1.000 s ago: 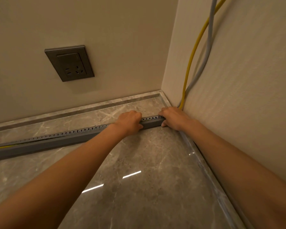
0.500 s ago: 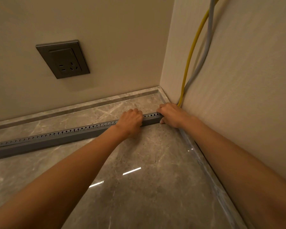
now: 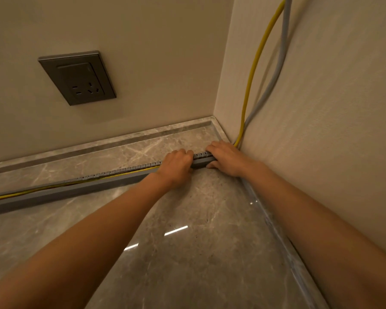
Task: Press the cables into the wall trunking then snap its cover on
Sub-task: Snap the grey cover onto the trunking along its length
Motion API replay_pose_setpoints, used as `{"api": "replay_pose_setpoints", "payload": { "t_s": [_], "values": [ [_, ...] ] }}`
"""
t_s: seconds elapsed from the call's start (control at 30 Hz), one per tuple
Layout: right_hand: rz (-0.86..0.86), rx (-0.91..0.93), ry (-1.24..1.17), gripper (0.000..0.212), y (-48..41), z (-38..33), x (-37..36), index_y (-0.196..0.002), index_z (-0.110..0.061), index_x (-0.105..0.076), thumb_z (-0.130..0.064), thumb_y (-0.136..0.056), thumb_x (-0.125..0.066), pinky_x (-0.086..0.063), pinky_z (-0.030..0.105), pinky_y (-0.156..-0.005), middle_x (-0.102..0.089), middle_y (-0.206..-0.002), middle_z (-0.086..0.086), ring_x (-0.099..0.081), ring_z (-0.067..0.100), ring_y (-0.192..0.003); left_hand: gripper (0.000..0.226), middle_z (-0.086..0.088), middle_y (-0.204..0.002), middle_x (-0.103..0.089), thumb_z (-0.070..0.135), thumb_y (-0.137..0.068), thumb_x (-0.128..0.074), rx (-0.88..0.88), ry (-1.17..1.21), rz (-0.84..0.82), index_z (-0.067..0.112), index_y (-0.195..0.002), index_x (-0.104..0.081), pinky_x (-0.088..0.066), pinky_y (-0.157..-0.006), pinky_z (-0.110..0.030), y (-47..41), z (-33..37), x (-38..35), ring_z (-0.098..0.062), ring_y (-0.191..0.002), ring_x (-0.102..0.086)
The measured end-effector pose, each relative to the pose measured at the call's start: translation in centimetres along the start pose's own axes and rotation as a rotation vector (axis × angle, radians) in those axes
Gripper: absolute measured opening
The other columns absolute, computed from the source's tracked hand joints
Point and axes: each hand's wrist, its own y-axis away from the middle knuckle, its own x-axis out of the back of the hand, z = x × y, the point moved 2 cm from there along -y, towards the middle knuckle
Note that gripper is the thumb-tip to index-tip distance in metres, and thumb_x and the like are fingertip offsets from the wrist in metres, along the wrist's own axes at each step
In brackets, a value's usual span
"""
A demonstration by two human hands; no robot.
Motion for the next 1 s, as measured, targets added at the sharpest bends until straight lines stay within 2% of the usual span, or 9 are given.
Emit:
{"api": "replay_pose_setpoints", "payload": {
  "t_s": [0.13, 0.23, 0.33, 0.43, 0.53, 0.8, 1.0],
  "values": [
    [-0.002, 0.002, -0.025, 0.044, -0.1, 0.1, 0.2, -0.123, -0.005, -0.048, -0.028, -0.087, -0.060, -0.037, 0.039, -0.098, -0.050, -0.126, 0.016, -0.046, 0.031, -0.116, 0.043, -0.018, -0.130, -0.046, 0.024, -0.096, -0.047, -0.032, -0.008, -0.010, 0.005, -0.134, -0.039, -0.041, -0.094, -0.040, 0.1, -0.5, 0.0, -0.033, -0.116, -0.047],
    [-0.001, 0.006, -0.041, 0.045, 0.0, 0.0, 0.2, -0.124, -0.006, -0.048, -0.027, -0.086, -0.060, -0.037, 0.038, -0.098, -0.048, -0.126, 0.015, -0.045, 0.030, -0.116, 0.048, -0.015, -0.133, -0.040, 0.028, -0.096, -0.046, -0.058, -0.061, 0.050, 0.007, -0.137, -0.036, -0.037, -0.099, -0.039, 0.2, -0.5, 0.0, -0.029, -0.122, -0.040],
    [0.000, 0.005, -0.063, 0.044, 0.0, 0.0, 0.5, -0.123, -0.006, -0.048, -0.022, -0.085, -0.063, -0.039, 0.038, -0.097, -0.049, -0.126, 0.014, -0.047, 0.029, -0.115, 0.038, -0.014, -0.130, -0.043, 0.022, -0.097, -0.044, -0.113, -0.142, 0.153, 0.006, -0.131, -0.039, -0.039, -0.096, -0.038, 0.7, -0.3, 0.3, -0.029, -0.117, -0.044],
    [-0.011, 0.005, -0.067, 0.040, 0.1, 0.2, 0.9, -0.120, -0.007, -0.051, -0.017, -0.083, -0.064, -0.041, 0.038, -0.095, -0.052, -0.125, 0.013, -0.050, 0.028, -0.114, 0.033, -0.018, -0.127, -0.048, 0.010, -0.098, -0.034, -0.162, -0.229, 0.162, 0.001, -0.129, -0.041, -0.043, -0.093, -0.039, 1.1, 0.3, 0.5, -0.033, -0.113, -0.050],
    [-0.019, 0.009, -0.049, 0.036, 0.3, 0.4, 1.0, -0.118, -0.007, -0.053, -0.014, -0.084, -0.062, -0.042, 0.039, -0.095, -0.055, -0.123, 0.014, -0.052, 0.029, -0.113, 0.033, -0.018, -0.127, -0.050, 0.008, -0.099, -0.031, -0.193, -0.275, 0.148, 0.000, -0.130, -0.040, -0.043, -0.094, -0.036, 1.2, 0.5, 0.7, -0.031, -0.112, -0.051],
    [-0.005, -0.025, -0.075, 0.027, 0.5, 0.0, 1.2, -0.107, -0.004, -0.054, -0.010, -0.082, -0.064, -0.044, 0.039, -0.087, -0.056, -0.119, 0.016, -0.054, 0.031, -0.108, 0.027, -0.017, -0.120, -0.052, 0.011, -0.097, -0.039, -0.143, -0.173, 0.102, 0.000, -0.119, -0.051, -0.044, -0.085, -0.036, 0.9, 0.6, 2.0, -0.030, -0.107, -0.052],
    [-0.042, -0.011, -0.040, 0.037, 0.8, -0.1, 1.1, -0.114, -0.004, -0.055, -0.016, -0.082, -0.066, -0.041, 0.038, -0.091, -0.052, -0.120, 0.015, -0.050, 0.030, -0.110, 0.028, -0.020, -0.123, -0.052, 0.008, -0.091, -0.051, -0.065, -0.075, 0.030, -0.001, -0.118, -0.051, -0.045, -0.089, -0.037, 0.6, 1.2, 2.4, -0.033, -0.111, -0.052]
  ]
}}
